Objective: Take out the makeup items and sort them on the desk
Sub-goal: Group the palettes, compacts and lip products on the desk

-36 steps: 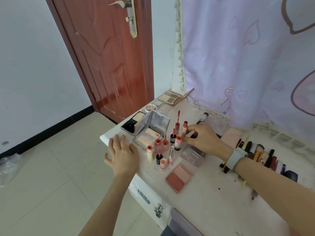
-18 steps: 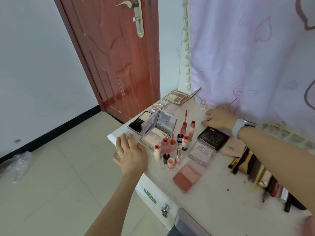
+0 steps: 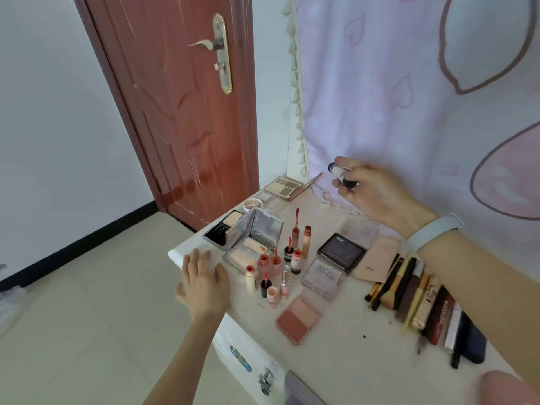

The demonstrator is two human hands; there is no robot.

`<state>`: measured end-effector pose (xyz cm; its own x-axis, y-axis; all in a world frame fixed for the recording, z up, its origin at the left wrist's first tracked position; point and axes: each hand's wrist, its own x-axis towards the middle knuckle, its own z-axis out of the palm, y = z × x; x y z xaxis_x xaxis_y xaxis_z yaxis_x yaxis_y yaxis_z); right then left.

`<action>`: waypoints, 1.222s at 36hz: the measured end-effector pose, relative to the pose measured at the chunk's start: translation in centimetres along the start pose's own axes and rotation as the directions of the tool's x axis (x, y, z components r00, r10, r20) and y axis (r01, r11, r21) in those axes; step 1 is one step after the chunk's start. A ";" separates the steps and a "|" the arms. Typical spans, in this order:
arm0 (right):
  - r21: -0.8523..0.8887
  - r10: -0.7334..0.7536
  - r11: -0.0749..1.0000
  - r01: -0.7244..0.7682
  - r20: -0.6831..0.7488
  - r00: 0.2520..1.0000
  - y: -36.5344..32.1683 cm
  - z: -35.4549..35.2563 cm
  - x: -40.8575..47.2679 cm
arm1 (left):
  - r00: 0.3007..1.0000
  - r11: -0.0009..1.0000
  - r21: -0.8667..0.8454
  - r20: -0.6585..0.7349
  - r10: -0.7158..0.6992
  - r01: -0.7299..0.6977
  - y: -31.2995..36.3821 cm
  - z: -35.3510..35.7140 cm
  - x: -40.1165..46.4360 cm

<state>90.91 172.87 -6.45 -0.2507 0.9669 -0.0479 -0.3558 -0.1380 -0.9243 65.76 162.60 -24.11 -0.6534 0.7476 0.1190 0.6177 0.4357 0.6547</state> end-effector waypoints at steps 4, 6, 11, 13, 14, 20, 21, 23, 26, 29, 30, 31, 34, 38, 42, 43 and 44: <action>-0.052 -0.048 0.997 0.049 0.022 0.999 -0.7 0.4 -1.7 | 0.997 0.997 -0.064 -0.066 -0.042 0.038 0.6 -0.6 0.5; -0.133 -0.078 0.988 0.081 0.033 0.996 -0.8 0.3 -2.5 | 0.985 0.987 -0.146 -0.149 -0.086 0.065 1.5 -1.3 0.6; -0.467 -0.133 0.863 0.191 0.155 0.979 -1.0 0.6 -4.2 | 0.932 0.875 -0.374 -0.304 0.198 -0.308 5.4 -4.4 0.4; -0.587 -0.161 0.778 0.226 0.161 0.974 -1.2 1.0 -4.7 | 0.905 0.794 -0.437 -0.252 0.343 -0.423 8.0 -5.9 -0.5; -0.613 -0.173 0.754 0.239 0.165 0.971 -1.2 1.4 -4.9 | 0.881 0.761 -0.444 -0.223 0.417 -0.473 9.3 -6.5 -1.0; -0.580 -0.234 0.761 0.290 0.172 0.957 -1.3 3.6 -6.7 | 0.539 0.498 -0.224 -0.193 0.820 -0.838 14.1 -7.6 -3.4; -0.579 -0.251 0.758 0.301 0.168 0.953 -1.4 3.9 -7.1 | 0.490 0.459 -0.178 -0.221 0.843 -0.870 14.5 -7.5 -3.4; -0.628 -0.300 0.705 0.329 0.157 0.941 -1.4 4.2 -7.4 | 0.430 0.412 -0.127 -0.288 0.856 -0.903 15.0 -7.5 -3.3; -0.747 -0.391 0.566 0.349 0.130 0.911 -1.2 4.3 -7.4 | 0.420 0.399 -0.130 -0.304 0.855 -0.908 15.6 -7.5 -3.2; -0.781 -0.454 0.480 0.400 0.168 0.875 -1.1 4.1 -7.5 | 0.516 0.460 -0.276 -0.185 0.836 -0.844 15.9 -7.6 -3.3; -0.790 -0.471 0.443 0.425 0.198 0.859 -1.0 4.1 -7.6 | 0.554 0.487 -0.346 -0.127 0.823 -0.802 16.0 -7.6 -3.4; -0.793 -0.478 0.415 0.446 0.227 0.849 -1.0 4.0 -7.7 | 0.579 0.504 -0.396 -0.088 0.811 -0.767 16.0 -7.6 -3.4; -0.750 -0.430 0.435 0.499 0.314 0.847 -1.2 3.3 -8.0 | 0.576 0.495 -0.419 -0.086 0.813 -0.761 16.0 -8.0 -2.9; -0.724 -0.295 0.529 0.442 0.331 0.896 -2.4 2.8 -7.9 | 0.509 0.462 -0.299 -0.098 0.855 -0.835 16.0 -8.2 -1.8; -0.766 -0.307 0.526 0.369 0.234 0.923 -2.6 3.2 -7.3 | 0.441 0.415 -0.201 -0.106 0.891 -0.887 16.2 -8.2 -2.1; -0.776 -0.331 0.507 0.375 0.227 0.916 -2.5 3.2 -7.1 | 0.426 0.403 -0.182 -0.117 0.897 -0.897 16.3 -8.2 -2.2; -0.779 -0.346 0.489 0.394 0.241 0.907 -2.4 3.1 -7.0 | 0.415 0.393 -0.167 -0.126 0.901 -0.904 16.4 -8.2 -2.1</action>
<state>90.72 165.81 -2.77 -0.3211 0.8726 0.3681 0.4283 0.4805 -0.7653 73.65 164.01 -7.51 0.2300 0.6394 0.7337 0.7604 -0.5885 0.2745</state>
